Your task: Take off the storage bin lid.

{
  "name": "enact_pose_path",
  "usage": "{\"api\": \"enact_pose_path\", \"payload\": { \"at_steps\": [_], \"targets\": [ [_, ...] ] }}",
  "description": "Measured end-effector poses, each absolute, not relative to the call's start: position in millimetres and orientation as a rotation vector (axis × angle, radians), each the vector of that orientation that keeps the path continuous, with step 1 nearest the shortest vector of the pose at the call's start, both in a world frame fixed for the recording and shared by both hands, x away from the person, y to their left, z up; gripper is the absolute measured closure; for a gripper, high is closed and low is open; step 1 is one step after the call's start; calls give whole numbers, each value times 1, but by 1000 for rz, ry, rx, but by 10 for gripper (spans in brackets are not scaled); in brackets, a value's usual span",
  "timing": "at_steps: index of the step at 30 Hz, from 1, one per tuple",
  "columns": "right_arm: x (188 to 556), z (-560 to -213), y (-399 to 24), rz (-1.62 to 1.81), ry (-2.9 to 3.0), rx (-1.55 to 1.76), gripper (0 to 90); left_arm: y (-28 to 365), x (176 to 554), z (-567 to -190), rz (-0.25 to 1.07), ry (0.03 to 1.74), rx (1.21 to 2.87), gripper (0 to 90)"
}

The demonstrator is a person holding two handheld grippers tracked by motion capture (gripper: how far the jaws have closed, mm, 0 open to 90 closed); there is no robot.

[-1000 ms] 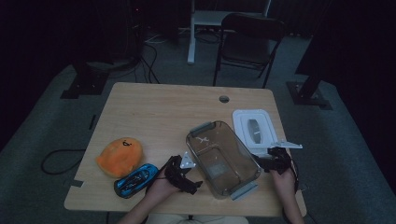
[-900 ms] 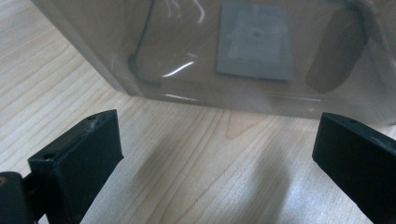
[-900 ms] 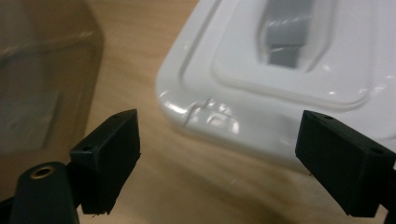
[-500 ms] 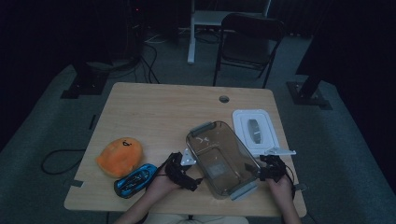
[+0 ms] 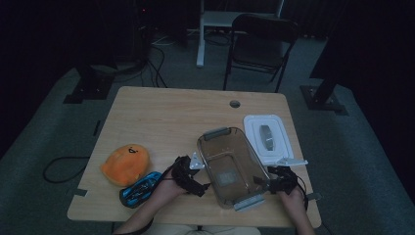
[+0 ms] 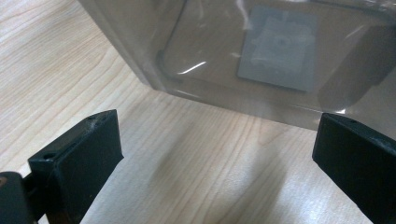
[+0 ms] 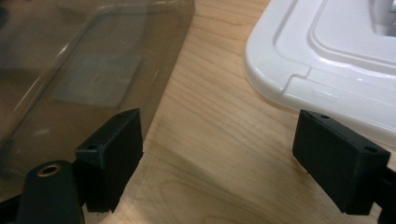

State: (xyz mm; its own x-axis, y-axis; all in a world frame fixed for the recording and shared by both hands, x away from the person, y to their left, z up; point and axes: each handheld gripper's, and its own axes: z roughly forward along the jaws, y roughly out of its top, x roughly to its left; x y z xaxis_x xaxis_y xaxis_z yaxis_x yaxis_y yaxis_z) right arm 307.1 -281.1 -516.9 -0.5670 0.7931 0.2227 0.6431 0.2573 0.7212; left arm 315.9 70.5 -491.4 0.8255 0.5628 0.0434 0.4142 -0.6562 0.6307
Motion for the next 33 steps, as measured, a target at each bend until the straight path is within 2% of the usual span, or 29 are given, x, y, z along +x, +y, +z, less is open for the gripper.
{"api": "enact_pose_path", "payload": {
  "at_steps": [11,23,33],
  "targets": [
    [302,-518,-275,1231,2383,1328,175,78,329,-490,302,736,2398,19],
    [299,-517,-258,1250,2459,1247,177,90,352,-486,386,803,2413,20],
    [302,-517,-226,1242,2492,1213,173,112,377,-480,435,895,2391,35]
  ]
}}
